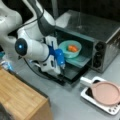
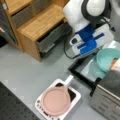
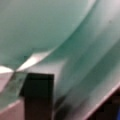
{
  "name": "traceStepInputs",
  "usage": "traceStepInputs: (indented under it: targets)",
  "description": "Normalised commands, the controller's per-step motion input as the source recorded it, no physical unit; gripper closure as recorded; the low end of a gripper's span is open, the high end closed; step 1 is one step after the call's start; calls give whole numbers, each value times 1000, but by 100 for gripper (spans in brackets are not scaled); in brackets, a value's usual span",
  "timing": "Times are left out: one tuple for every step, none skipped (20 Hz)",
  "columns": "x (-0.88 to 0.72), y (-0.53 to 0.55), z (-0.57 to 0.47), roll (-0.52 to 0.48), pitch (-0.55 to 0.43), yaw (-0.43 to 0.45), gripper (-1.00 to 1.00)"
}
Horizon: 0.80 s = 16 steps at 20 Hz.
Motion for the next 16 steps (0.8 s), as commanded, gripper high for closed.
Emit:
traceStepInputs:
  targets:
    - [290,-86,140,-140,32,79,100]
    - [290,-75,133,-135,25,77,-100]
    - [290,-70,126,-140,21,80,-100]
    - [289,-66,122,-140,20,81,-100]
    - [288,-64,117,-144,18,80,-100]
    - [285,-64,114,-145,15,80,-100]
    - [281,-63,111,-143,16,81,-100]
    - [267,-59,105,-134,21,85,-100]
    - [248,-54,97,-127,27,91,-100]
    - [226,-46,88,-125,35,95,-100]
    - [210,-42,77,-121,40,96,-100]
    - [195,-38,66,-116,46,97,-100]
    - [184,-37,56,-114,50,97,-100]
    - [177,-36,49,-111,53,98,-100]
    - [171,-38,47,-112,51,96,-100]
    - [168,-41,51,-115,52,95,-100]
